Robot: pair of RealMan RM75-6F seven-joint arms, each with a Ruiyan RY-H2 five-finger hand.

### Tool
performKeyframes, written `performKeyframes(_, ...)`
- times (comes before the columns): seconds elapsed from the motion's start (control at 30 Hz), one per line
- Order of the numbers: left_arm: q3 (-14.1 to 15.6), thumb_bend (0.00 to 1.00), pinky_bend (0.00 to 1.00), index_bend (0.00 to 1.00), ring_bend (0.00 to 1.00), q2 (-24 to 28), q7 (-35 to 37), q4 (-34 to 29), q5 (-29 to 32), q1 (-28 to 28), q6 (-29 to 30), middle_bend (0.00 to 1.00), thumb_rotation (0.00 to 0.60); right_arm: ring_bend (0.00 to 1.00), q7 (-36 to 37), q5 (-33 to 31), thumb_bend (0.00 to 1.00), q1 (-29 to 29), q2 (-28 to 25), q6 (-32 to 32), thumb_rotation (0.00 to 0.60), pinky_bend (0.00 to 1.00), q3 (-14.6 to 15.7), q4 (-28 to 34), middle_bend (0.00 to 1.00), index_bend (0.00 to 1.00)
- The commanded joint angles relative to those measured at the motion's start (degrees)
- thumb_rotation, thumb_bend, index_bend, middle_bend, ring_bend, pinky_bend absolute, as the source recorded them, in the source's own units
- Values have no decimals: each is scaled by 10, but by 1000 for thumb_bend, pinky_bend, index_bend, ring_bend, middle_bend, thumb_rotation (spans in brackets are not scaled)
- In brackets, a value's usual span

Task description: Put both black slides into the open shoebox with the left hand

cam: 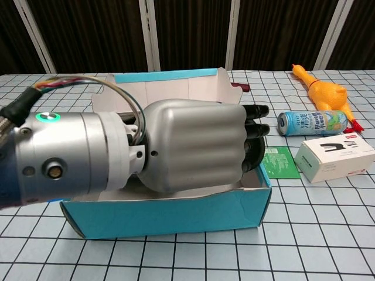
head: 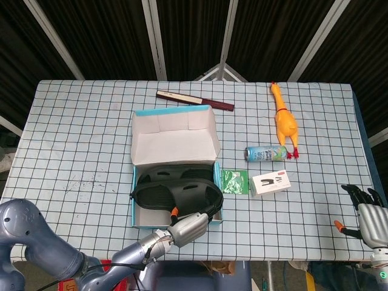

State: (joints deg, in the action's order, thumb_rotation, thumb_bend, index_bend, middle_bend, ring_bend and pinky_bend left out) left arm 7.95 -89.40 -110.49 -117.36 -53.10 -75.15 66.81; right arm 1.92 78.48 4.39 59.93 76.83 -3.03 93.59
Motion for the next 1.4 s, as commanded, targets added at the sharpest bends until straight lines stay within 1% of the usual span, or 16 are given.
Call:
performKeyframes(0.03,3,615,16,605,51,-5,3,10,-2,-2,-1,546,600,201,-1,0,227,0,0,0,600,78,0,0,157,178)
performKeyframes(0.53,10,616,17,604,51,-45,38,67,1,-4,-22,546,600,201,-1,-1,227,0,1,0,600,78,-1,0,158,178)
performKeyframes(0.9,30,616,17,606,51,-62,48,86,13,0,-26,546,600,201,1,2,227,-2,0,3,600,78,0,-1,157,178)
performKeyframes(1.13,40,616,17,604,51,-67,65,103,10,6,-28,546,600,201,0,2,227,-2,0,4,600,77,-1,-1,158,178)
performKeyframes(1.33,40,616,17,600,51,-78,85,128,5,10,-38,546,600,201,1,2,226,-2,1,5,600,78,-1,-2,158,178)
performKeyframes(1.4,38,602,17,586,51,-83,93,137,4,11,-42,544,600,201,1,2,227,-2,1,5,600,78,-1,-2,158,178)
